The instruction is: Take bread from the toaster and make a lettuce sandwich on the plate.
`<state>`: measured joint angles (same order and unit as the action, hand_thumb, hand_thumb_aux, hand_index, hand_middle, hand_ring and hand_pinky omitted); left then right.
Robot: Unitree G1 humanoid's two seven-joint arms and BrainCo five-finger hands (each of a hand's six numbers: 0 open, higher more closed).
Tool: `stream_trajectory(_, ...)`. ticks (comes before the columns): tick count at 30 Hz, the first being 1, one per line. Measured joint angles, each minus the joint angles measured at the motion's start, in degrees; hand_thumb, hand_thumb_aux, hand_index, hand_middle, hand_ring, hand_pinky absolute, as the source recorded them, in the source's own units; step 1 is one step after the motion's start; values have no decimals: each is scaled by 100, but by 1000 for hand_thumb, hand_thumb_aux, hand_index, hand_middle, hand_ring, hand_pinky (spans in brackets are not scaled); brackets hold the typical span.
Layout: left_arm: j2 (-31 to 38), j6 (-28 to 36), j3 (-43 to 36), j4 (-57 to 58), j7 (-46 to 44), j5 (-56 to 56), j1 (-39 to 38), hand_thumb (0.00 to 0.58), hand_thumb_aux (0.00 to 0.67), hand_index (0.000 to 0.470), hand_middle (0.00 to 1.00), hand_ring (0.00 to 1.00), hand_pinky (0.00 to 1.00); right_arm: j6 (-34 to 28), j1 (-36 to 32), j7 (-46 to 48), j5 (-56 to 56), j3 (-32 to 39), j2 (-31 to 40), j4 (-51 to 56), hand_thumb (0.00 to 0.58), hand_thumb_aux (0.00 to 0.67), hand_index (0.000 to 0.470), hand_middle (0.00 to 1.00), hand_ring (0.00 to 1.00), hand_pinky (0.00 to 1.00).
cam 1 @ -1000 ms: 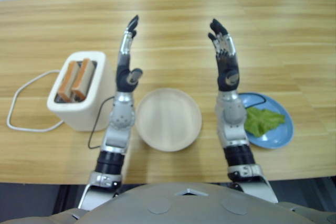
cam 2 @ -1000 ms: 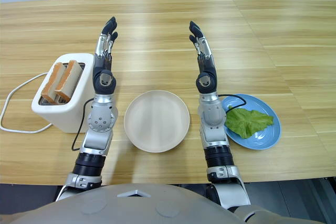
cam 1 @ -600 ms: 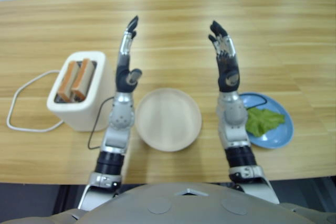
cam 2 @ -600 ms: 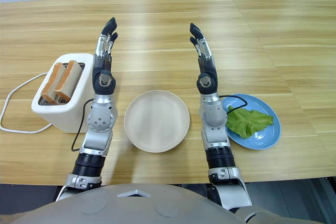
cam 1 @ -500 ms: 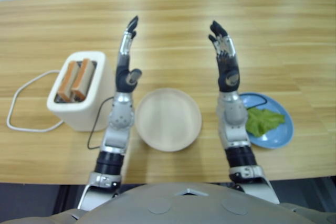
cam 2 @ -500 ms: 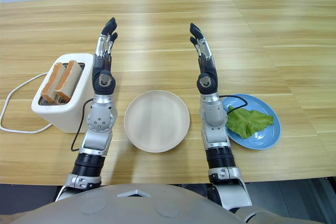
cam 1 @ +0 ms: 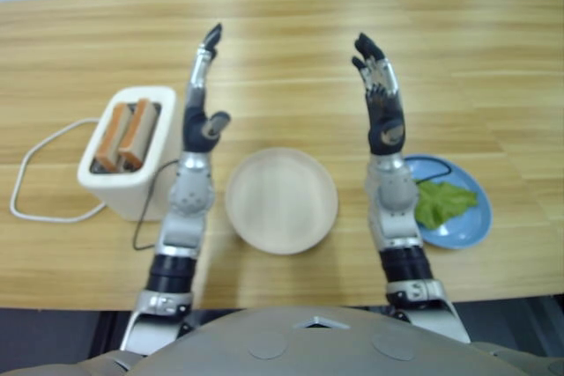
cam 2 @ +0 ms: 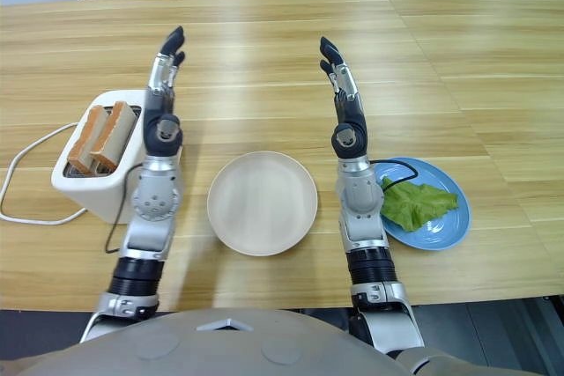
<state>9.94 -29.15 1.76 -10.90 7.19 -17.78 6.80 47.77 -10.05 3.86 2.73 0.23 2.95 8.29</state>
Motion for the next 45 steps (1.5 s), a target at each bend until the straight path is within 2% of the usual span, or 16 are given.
stream_trajectory(3, 888, 456, 757, -574, -370, -19, -246, 0, 0, 0, 0, 0, 0, 12, 28, -14, 0, -12, 41, 0, 0, 0, 0, 0, 0, 0)
stream_trajectory(5, 1118, 574, 1010, -694, -491, -32, -368, 0, 0, 0, 0, 0, 0, 15, 38, -18, 1, -8, 49, 0, 0, 0, 0, 0, 0, 0)
stream_trajectory(7, 1796, 726, 1470, -803, -750, -160, -743, 0, 0, 0, 0, 0, 0, 26, 43, -22, 3, -5, 45, 0, 0, 0, 0, 0, 0, 0)
stream_trajectory(11, 2727, 924, 2608, -745, -1113, -242, -1350, 0, 0, 0, 0, 0, 0, 37, 52, -52, 5, -36, 94, -6, 0, 0, 0, 0, 0, 0)
stream_trajectory(15, 3297, 957, 3098, -308, -1302, -569, -1884, 0, 0, 0, 0, 0, 0, 44, 56, -59, 33, -31, 113, -11, 0, 0, 0, 0, 0, 0)
stream_trajectory(21, 4045, 905, 3131, 158, -1712, -1145, -2535, 0, 0, 0, 0, 0, 0, 47, 59, -104, 85, -53, 177, -17, 0, 0, 0, 0, 0, 0)
stream_trajectory(25, 4337, 839, 3123, 298, -1804, -1362, -2611, 0, 0, 0, 0, 0, 0, 48, 64, -164, 107, -55, 178, -21, 0, 0, 0, 0, 0, 0)
stream_trajectory(45, 4602, 842, 2375, 623, -2249, -1808, -2668, 0, 0, 0, 0, 0, 0, 55, 221, -271, 122, -135, 232, -204, 0, 0, 0, 0, 0, 0)
